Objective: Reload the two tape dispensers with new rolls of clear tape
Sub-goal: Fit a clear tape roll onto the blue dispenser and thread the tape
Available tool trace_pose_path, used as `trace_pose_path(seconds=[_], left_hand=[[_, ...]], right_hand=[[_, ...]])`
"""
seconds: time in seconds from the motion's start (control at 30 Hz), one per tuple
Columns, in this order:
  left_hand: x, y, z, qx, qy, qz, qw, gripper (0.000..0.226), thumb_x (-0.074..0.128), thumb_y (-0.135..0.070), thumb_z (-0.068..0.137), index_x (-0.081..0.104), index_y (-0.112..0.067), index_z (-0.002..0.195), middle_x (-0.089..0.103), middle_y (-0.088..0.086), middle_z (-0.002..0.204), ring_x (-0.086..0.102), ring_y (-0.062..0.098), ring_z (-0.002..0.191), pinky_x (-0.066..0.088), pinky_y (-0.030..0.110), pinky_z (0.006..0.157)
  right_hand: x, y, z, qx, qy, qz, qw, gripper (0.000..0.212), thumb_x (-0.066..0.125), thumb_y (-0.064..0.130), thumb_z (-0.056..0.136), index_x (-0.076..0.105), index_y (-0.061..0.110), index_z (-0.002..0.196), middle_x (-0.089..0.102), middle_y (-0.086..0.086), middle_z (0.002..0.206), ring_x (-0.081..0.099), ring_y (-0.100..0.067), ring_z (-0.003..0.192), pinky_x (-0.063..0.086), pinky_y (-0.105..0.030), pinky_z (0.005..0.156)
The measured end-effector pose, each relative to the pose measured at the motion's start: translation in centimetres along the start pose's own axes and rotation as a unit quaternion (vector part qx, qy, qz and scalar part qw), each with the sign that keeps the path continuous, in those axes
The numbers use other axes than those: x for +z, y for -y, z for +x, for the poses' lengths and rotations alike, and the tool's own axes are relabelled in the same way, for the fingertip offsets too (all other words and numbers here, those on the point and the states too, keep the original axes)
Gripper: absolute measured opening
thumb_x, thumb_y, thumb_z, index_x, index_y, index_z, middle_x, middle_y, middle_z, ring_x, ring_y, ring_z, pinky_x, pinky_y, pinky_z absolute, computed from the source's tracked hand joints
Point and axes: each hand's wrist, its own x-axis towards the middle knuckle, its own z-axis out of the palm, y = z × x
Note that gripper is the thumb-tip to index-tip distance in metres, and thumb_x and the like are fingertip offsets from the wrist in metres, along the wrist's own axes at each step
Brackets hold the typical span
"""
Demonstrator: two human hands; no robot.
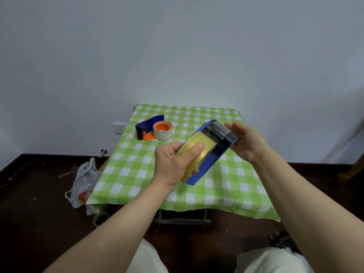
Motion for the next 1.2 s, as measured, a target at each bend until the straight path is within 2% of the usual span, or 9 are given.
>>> trace_pose_path(seconds=[0.1, 0.2, 0.33, 0.47, 0.57, 0.73, 0.83, 1.07, 1.2], left_hand=[[0.1, 0.3, 0.0, -0.006, -0.004, 0.004, 1.000, 0.040, 0.072, -0.045, 0.055, 0.058, -0.010, 0.045, 0.055, 0.006, 0.037, 0.051, 0.015, 0.030, 0.044, 0.022, 0.039], [0.2, 0.3, -0.1, -0.006, 0.000, 0.008, 1.000, 0.038, 0.072, -0.045, 0.055, 0.059, -0.011, 0.045, 0.056, 0.006, 0.038, 0.051, 0.015, 0.030, 0.044, 0.022, 0.039], [0.4, 0.3, -0.2, -0.003, -0.003, 0.013, 1.000, 0.039, 0.073, -0.045, 0.057, 0.059, -0.009, 0.046, 0.057, 0.006, 0.038, 0.052, 0.015, 0.031, 0.045, 0.022, 0.041], [0.4, 0.3, -0.3, -0.008, -0.007, 0.014, 1.000, 0.032, 0.074, -0.030, 0.066, 0.058, -0.013, 0.044, 0.056, 0.007, 0.038, 0.051, 0.015, 0.031, 0.044, 0.020, 0.040], [0.6, 0.4, -0.5, -0.014, -0.013, 0.011, 1.000, 0.031, 0.072, -0.027, 0.066, 0.057, -0.013, 0.043, 0.056, 0.008, 0.038, 0.050, 0.015, 0.030, 0.044, 0.021, 0.039], [0.5, 0.5, -0.6, -0.025, -0.020, 0.007, 0.999, 0.031, 0.073, -0.028, 0.066, 0.058, -0.016, 0.041, 0.056, 0.008, 0.038, 0.051, 0.016, 0.030, 0.044, 0.021, 0.040], [0.3, 0.4, -0.5, -0.017, -0.029, 0.005, 0.999, 0.031, 0.072, -0.028, 0.067, 0.059, -0.008, 0.047, 0.056, 0.005, 0.038, 0.052, 0.014, 0.031, 0.044, 0.021, 0.040], [0.5, 0.2, -0.2, -0.019, -0.042, 0.000, 0.999, 0.032, 0.072, -0.028, 0.066, 0.057, -0.010, 0.045, 0.055, 0.005, 0.036, 0.051, 0.014, 0.029, 0.043, 0.020, 0.039], [0.2, 0.4, -0.3, -0.021, -0.038, 0.004, 0.999, 0.033, 0.073, -0.030, 0.066, 0.057, -0.009, 0.046, 0.055, 0.006, 0.038, 0.052, 0.015, 0.030, 0.044, 0.022, 0.040]], right_hand=[[0.2, 0.4, -0.6, -0.094, 0.023, -0.081, 0.992, 0.022, 0.058, 0.030, 0.090, 0.069, 0.011, 0.086, 0.075, 0.001, 0.078, 0.071, -0.010, 0.072, 0.056, -0.021, 0.064], [1.0, 0.1, -1.0, -0.122, 0.015, -0.158, 0.980, 0.022, 0.069, 0.030, 0.082, 0.074, 0.009, 0.086, 0.074, -0.006, 0.083, 0.067, -0.017, 0.074, 0.055, -0.029, 0.068], [1.8, -0.1, -1.3, -0.131, 0.010, -0.192, 0.973, 0.019, 0.071, 0.029, 0.081, 0.074, 0.010, 0.076, 0.069, -0.003, 0.066, 0.062, -0.016, 0.062, 0.052, -0.029, 0.063], [2.3, -0.3, -1.5, -0.153, -0.003, -0.211, 0.965, 0.017, 0.069, 0.023, 0.083, 0.072, 0.015, 0.068, 0.068, 0.007, 0.053, 0.060, -0.007, 0.052, 0.050, -0.025, 0.060], [2.4, -0.4, -1.7, -0.177, -0.012, -0.229, 0.957, 0.021, 0.067, 0.019, 0.084, 0.071, 0.017, 0.064, 0.066, 0.009, 0.049, 0.058, -0.004, 0.048, 0.049, -0.024, 0.059], [2.1, -0.5, -1.8, -0.122, -0.006, -0.196, 0.973, 0.020, 0.067, 0.026, 0.085, 0.071, 0.011, 0.073, 0.068, -0.001, 0.064, 0.061, -0.016, 0.063, 0.053, -0.031, 0.068], [1.6, -0.6, -2.1, -0.091, 0.018, -0.144, 0.985, 0.024, 0.062, 0.028, 0.088, 0.070, 0.009, 0.077, 0.069, -0.001, 0.065, 0.064, -0.014, 0.060, 0.057, -0.028, 0.064], [1.8, -1.1, -1.9, -0.147, 0.001, -0.205, 0.968, 0.027, 0.059, 0.021, 0.091, 0.066, 0.010, 0.067, 0.063, 0.006, 0.047, 0.059, -0.009, 0.048, 0.055, -0.028, 0.059], [1.8, -0.4, -2.0, -0.100, 0.009, -0.211, 0.972, 0.028, 0.061, 0.030, 0.089, 0.068, 0.006, 0.076, 0.067, -0.002, 0.063, 0.062, -0.016, 0.062, 0.058, -0.031, 0.068]])
